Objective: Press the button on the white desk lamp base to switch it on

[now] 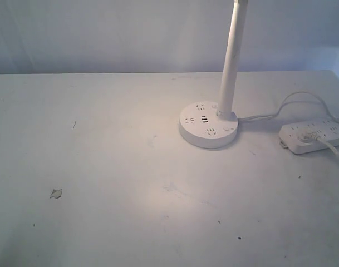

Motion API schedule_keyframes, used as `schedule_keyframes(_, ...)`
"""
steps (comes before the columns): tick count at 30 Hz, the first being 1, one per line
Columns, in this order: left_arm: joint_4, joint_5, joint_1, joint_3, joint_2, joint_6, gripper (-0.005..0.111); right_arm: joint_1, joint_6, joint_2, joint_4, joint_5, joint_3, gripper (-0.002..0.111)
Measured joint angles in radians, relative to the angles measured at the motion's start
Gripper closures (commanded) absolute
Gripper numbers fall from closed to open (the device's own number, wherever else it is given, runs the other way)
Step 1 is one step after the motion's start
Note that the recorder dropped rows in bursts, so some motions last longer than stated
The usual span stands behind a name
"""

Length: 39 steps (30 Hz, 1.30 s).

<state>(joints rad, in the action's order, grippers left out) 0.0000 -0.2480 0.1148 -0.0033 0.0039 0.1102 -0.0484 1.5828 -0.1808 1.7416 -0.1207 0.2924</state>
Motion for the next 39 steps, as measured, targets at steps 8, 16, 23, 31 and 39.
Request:
schedule_keyframes(8,0.0,0.0,0.0,0.0,0.0,0.0,0.107,-0.081,0.0,0.173,0.0,0.002,0.0,0.108)
schedule_keyframes(16,0.0,0.002,0.0,0.0,0.0,0.0,0.107,-0.085,0.0,0.175,0.0,0.002,0.0,0.108)
schedule_keyframes(23,0.0,0.004,0.0,0.0,0.0,0.0,0.107,-0.085,0.0,0.175,0.0,0.002,-0.007,0.108)
schedule_keyframes(31,0.0,0.004,0.0,0.0,0.0,0.0,0.107,-0.085,0.0,0.177,0.0,0.002,-0.083,0.108)
schedule_keyframes(39,0.0,0.008,0.0,0.0,0.0,0.0,0.107,-0.085,0.0,0.177,0.0,0.002,-0.106,0.108)
